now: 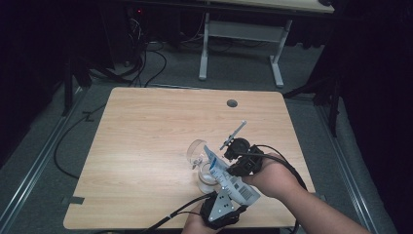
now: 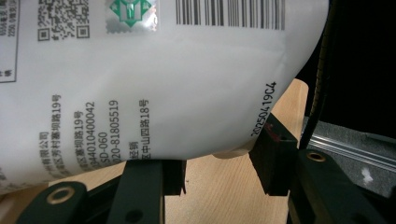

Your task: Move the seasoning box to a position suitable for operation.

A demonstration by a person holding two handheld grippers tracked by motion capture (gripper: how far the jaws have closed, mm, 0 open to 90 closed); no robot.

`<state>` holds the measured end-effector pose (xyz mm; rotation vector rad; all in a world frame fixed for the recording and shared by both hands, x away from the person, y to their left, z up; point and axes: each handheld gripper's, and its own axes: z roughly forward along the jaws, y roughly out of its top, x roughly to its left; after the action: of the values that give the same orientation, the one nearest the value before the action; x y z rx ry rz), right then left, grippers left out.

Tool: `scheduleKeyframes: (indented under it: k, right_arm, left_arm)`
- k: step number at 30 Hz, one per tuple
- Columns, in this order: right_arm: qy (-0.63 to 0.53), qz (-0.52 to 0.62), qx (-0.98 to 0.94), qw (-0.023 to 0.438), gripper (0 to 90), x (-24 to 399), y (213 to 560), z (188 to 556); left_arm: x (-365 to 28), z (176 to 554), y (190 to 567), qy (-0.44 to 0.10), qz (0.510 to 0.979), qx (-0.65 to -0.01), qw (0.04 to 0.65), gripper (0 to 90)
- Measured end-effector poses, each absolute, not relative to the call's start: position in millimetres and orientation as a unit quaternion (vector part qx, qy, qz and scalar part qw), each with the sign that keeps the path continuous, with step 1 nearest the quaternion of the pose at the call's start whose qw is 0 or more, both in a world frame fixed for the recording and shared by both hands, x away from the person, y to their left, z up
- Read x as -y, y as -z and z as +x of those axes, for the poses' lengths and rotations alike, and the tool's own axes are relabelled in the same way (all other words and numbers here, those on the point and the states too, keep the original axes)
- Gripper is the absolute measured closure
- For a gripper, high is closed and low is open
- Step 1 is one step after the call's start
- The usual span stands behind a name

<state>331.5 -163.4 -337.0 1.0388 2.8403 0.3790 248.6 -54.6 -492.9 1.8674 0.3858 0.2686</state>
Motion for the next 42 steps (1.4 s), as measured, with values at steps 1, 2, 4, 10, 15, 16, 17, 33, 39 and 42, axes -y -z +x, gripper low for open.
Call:
scheduleKeyframes:
  k: [1, 2, 4, 10, 15, 16, 17, 33, 39, 42]
  right_arm:
    - [-0.124, 0.340, -0.931, 0.047, 89.7, 163.4, 337.0, 331.7]
    - [-0.124, 0.340, -0.931, 0.047, 89.7, 163.4, 337.0, 331.8]
    - [-0.124, 0.341, -0.931, 0.047, 89.7, 163.3, 337.2, 331.9]
    - [-0.123, 0.342, -0.930, 0.047, 89.7, 162.9, 338.8, 332.3]
    - [-0.122, 0.342, -0.930, 0.047, 89.7, 163.4, 338.9, 332.4]
    - [-0.122, 0.342, -0.931, 0.047, 89.7, 163.4, 338.8, 332.4]
    - [-0.122, 0.342, -0.930, 0.047, 89.7, 163.5, 338.8, 332.4]
    - [-0.121, 0.342, -0.931, 0.049, 89.7, 163.1, 337.6, 334.0]
    - [-0.121, 0.345, -0.930, 0.050, 89.7, 163.9, 337.0, 333.7]
    - [-0.123, 0.344, -0.930, 0.049, 89.7, 164.3, 337.2, 333.7]
  left_arm:
    - [54.6, 248.5, 492.8, -0.114, 0.796, -0.164, 0.571, 59.8]
    - [54.6, 248.5, 492.7, -0.114, 0.796, -0.164, 0.571, 59.8]
    - [54.7, 248.5, 492.6, -0.113, 0.796, -0.165, 0.571, 59.8]
    - [54.9, 248.7, 492.9, -0.110, 0.797, -0.165, 0.571, 59.7]
    - [55.1, 248.7, 492.7, -0.108, 0.797, -0.164, 0.571, 59.7]
    - [55.1, 248.7, 492.6, -0.108, 0.797, -0.164, 0.571, 59.7]
    - [55.1, 248.8, 492.4, -0.107, 0.797, -0.163, 0.571, 59.7]
    - [54.5, 251.0, 490.2, -0.100, 0.796, -0.162, 0.574, 59.4]
    - [55.2, 251.2, 489.7, -0.099, 0.797, -0.161, 0.574, 59.4]
    - [55.2, 251.2, 489.7, -0.099, 0.797, -0.160, 0.574, 59.4]
